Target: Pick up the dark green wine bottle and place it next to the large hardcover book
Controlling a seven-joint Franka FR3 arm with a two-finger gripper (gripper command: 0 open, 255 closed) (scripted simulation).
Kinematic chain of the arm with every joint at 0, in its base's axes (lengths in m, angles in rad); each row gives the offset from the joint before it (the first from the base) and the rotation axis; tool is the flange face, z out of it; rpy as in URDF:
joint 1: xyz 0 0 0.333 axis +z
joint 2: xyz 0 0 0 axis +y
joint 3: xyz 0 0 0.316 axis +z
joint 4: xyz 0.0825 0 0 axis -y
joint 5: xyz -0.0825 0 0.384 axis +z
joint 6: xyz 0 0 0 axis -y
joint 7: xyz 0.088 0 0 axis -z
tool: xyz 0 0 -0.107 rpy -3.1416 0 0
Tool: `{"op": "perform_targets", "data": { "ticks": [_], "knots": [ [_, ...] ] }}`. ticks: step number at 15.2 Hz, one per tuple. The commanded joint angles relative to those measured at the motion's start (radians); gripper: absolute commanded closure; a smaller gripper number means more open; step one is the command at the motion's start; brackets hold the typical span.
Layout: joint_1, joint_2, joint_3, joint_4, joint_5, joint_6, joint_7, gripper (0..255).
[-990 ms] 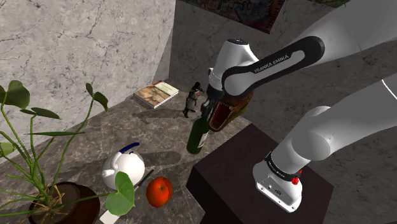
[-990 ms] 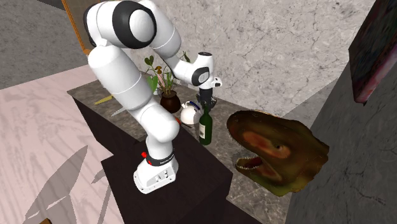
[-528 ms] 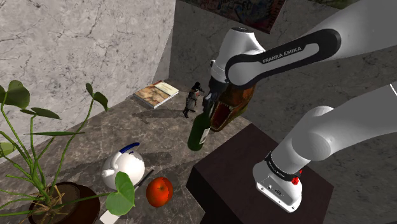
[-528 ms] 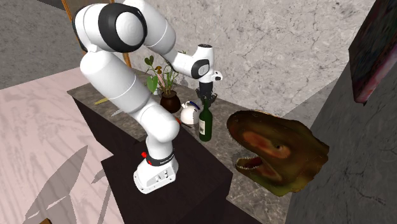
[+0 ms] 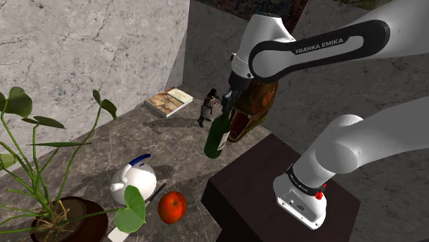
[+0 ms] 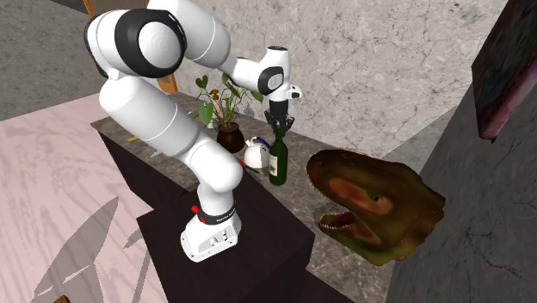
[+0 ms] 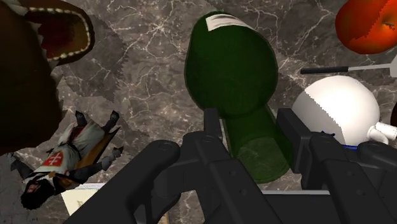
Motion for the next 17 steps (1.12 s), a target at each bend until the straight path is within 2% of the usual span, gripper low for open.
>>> {"op": "perform_targets", "data": {
  "ticks": [1, 17],
  "knots": [
    [-0.001, -0.014, -0.004, 0.017, -0.002, -0.032, -0.001, 255],
    [-0.006, -0.093, -0.028, 0.182, -0.018, -0.276, 0.001, 255]
  ]
}}
